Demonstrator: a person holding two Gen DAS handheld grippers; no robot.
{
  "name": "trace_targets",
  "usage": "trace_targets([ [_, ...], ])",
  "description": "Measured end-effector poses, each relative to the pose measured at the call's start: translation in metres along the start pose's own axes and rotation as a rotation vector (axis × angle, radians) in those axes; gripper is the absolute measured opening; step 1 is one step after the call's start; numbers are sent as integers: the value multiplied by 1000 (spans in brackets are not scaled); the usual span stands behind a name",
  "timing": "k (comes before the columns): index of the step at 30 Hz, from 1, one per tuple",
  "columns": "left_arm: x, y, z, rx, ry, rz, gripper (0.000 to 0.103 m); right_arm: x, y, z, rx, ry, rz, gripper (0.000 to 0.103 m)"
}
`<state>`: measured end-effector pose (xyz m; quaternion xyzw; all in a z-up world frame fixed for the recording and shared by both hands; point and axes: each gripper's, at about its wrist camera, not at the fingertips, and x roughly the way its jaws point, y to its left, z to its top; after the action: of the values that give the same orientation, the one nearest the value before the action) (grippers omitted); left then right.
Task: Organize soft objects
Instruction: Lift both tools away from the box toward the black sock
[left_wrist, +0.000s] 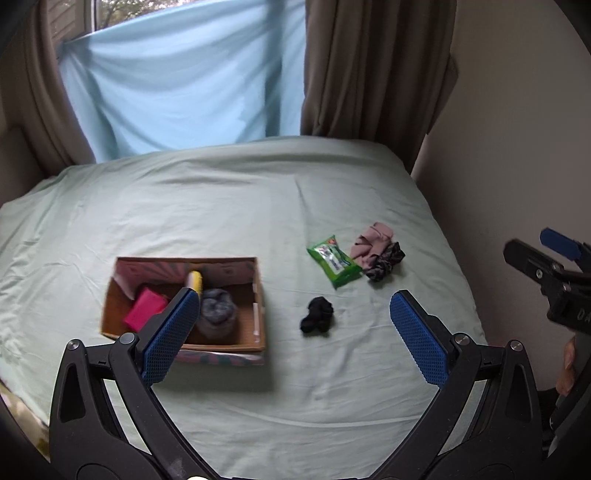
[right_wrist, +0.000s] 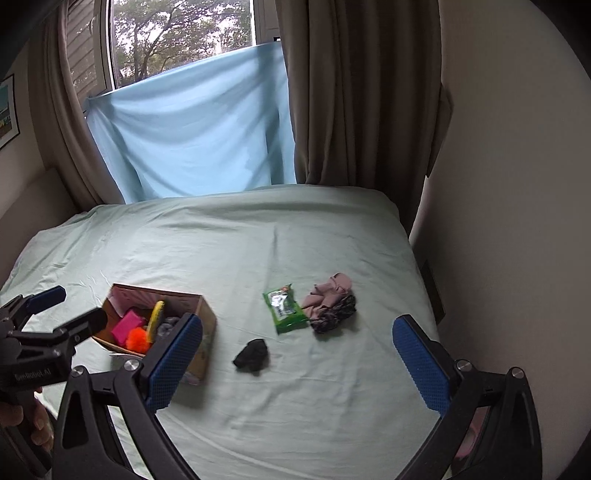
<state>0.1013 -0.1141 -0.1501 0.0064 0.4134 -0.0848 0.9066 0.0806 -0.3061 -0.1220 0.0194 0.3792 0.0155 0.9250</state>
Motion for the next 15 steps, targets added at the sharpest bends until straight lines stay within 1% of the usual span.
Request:
trace_targets([
  [4,44,-24,-13,-6,31,11,103,41,-30,-2,-13,25,0,103],
  [8,100,-41,-31,-11,73,26,103,92,-50,-11,-33,49,-5,103],
  [11,148,-54,-49,11,101,36,103,130,-60,-21,-72,50,-7,103],
  [15,202,-57,-66,16,132,39,102,180,-67,-38,-167,53,6,103],
])
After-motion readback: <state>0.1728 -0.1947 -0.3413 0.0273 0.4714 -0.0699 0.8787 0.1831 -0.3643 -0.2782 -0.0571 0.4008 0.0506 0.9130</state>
